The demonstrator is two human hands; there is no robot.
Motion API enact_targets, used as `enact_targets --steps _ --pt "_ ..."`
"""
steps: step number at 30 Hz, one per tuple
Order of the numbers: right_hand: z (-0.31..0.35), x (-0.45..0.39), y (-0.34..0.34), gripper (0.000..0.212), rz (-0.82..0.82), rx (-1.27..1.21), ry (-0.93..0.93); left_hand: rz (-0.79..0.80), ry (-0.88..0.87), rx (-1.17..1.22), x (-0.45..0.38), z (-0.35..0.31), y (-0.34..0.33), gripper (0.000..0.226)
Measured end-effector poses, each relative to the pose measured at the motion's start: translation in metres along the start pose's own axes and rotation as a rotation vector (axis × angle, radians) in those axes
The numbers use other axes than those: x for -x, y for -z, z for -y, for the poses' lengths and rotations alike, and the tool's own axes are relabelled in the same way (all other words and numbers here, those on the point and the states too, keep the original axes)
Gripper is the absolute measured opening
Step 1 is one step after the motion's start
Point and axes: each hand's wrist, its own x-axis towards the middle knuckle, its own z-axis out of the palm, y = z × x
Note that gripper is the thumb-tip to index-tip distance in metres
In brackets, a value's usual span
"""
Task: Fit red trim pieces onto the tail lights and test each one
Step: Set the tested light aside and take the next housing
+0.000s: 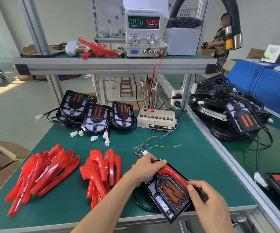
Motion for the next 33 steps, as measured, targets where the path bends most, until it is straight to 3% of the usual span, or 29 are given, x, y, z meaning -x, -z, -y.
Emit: enact_targets --steps 2,5,10,13,19,27,33 --pt "0.0 -0.002 0.0 0.012 -0.02 -0.062 -0.089 -0.008 -0.002 0.008 0.001 0.0 0.0 0.064" --pt "0.001 -0.004 -0.001 0.028 0.034 -0.093 -0.22 -0.028 -0.016 0.064 0.0 0.004 0.0 0.056" --pt "0.003 -0.012 -0.001 0.02 0.196 -0.091 -0.257 -0.052 -0.13 0.233 0.001 0.005 0.006 0.035" --pt "0.004 -0.015 -0.007 0.022 0.183 -0.156 -0.211 -0.085 -0.203 0.289 0.004 0.0 0.014 0.031" --pt "0.009 -0.03 -0.023 0.015 0.148 -0.657 -0.354 -0.107 -0.342 0.31 0.011 -0.013 0.031 0.042" --pt "0.015 -0.035 -0.025 0.019 0.129 -0.823 -0.308 0.125 -0.211 0.395 0.0 -0.018 0.05 0.044" --pt "0.016 -0.037 -0.023 0.019 0.147 -0.89 -0.324 0.239 -0.16 0.554 0.004 -0.017 0.051 0.026"
